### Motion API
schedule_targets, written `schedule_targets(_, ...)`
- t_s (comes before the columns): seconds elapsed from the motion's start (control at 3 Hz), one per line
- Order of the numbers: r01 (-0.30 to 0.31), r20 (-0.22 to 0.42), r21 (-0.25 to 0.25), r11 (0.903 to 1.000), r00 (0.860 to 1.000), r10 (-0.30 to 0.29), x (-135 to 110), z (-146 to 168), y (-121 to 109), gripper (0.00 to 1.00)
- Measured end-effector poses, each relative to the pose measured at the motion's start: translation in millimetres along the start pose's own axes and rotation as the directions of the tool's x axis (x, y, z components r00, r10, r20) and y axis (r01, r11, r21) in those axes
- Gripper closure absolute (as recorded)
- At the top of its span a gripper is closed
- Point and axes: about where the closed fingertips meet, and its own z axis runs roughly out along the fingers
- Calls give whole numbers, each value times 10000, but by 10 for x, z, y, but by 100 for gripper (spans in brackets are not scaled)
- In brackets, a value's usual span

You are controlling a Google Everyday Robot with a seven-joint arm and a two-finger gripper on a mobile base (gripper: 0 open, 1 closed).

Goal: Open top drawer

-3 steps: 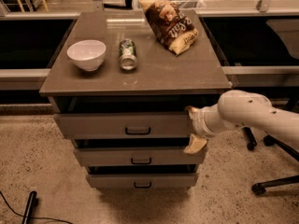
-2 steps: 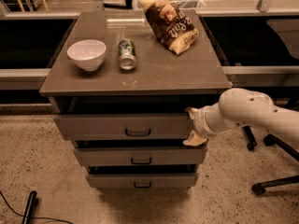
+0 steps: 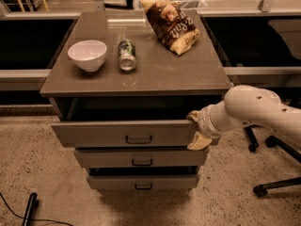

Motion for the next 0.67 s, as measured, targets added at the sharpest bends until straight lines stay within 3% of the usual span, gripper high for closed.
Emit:
schedule_targets(0.33, 0, 0, 0, 10000, 10000, 0, -11, -25, -13, 5)
schedule_targets(0.67, 0, 0, -1, 10000, 10000, 0, -11, -25, -13, 0)
